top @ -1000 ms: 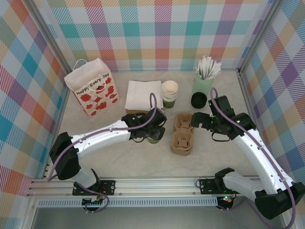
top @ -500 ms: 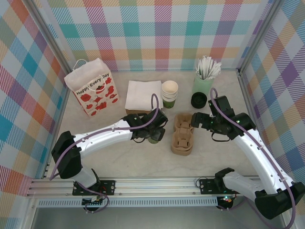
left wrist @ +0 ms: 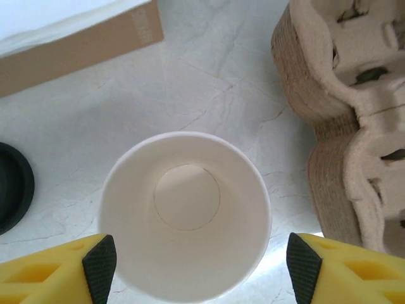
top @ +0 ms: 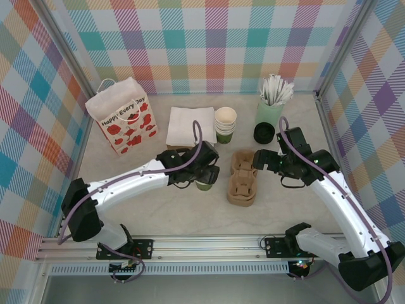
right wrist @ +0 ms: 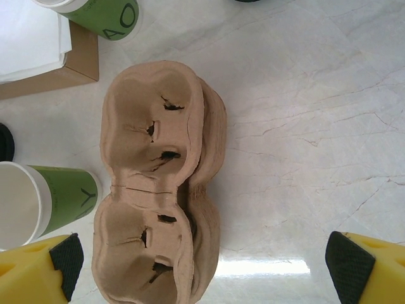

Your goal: Pack the takeout coffee

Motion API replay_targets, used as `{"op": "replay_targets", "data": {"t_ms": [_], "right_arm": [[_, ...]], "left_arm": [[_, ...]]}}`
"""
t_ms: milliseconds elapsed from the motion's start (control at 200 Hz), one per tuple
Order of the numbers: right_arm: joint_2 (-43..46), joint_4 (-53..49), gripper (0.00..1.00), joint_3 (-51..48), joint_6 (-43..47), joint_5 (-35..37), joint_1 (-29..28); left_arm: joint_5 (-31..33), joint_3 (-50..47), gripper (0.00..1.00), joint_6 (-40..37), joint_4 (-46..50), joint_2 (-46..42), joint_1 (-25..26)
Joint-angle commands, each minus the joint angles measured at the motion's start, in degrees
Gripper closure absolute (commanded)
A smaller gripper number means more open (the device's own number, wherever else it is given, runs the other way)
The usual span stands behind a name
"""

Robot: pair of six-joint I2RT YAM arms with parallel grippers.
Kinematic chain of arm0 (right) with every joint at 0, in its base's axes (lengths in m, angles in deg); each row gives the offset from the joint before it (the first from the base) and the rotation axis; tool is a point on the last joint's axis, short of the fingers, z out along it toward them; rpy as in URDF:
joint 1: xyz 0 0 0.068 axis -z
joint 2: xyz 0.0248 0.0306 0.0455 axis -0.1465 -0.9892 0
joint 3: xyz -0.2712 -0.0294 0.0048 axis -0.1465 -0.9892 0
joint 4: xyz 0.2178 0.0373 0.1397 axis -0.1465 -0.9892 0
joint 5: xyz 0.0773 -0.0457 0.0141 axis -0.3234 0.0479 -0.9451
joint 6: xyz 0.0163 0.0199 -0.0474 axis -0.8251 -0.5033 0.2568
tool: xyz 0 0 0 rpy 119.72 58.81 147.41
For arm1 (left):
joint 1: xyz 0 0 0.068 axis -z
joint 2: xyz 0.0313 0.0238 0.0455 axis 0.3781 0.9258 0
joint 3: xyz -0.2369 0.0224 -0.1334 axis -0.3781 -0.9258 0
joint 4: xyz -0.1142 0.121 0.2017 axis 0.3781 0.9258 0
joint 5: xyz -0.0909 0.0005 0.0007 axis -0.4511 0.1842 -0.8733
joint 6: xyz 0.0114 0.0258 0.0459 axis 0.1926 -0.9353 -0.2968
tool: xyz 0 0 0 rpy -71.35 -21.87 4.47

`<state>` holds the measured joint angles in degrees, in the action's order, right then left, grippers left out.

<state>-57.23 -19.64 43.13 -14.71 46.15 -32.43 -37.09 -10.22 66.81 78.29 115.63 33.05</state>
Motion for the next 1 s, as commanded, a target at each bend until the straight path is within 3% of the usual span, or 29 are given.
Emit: {"op": "replay_targets", "data": {"t_ms": [0,255,600,810,1000], "right_arm": [[0.3,0.0,0.00,-0.4,1.0,-0.9,0.3],[-1.1,-1.0,0.00,0.5,2.9,-0.8,0.3],[-3.3,-0.7,0.00,1.6,3.1,-2.5,0.3],[-3.7,-0.9,0.00,1.8,3.1,-3.0,0.3],[-3.9,-0.9,0.00,1.9,3.1,-3.4,0.4]], "left_arm": [[1.8,-0.4,0.21,2.7,2.5,-4.2,-2.1],[1.8,-4.3,0.12,7.3,5.0,-12.0,-7.7],[-1.5,-11.7,0.01,9.5,9.9,-18.5,-20.9],[-4.8,-13.8,0.00,6.1,7.9,-15.0,-26.9],[-5.4,-11.6,0.00,2.1,6.0,-4.3,-29.2]]}}
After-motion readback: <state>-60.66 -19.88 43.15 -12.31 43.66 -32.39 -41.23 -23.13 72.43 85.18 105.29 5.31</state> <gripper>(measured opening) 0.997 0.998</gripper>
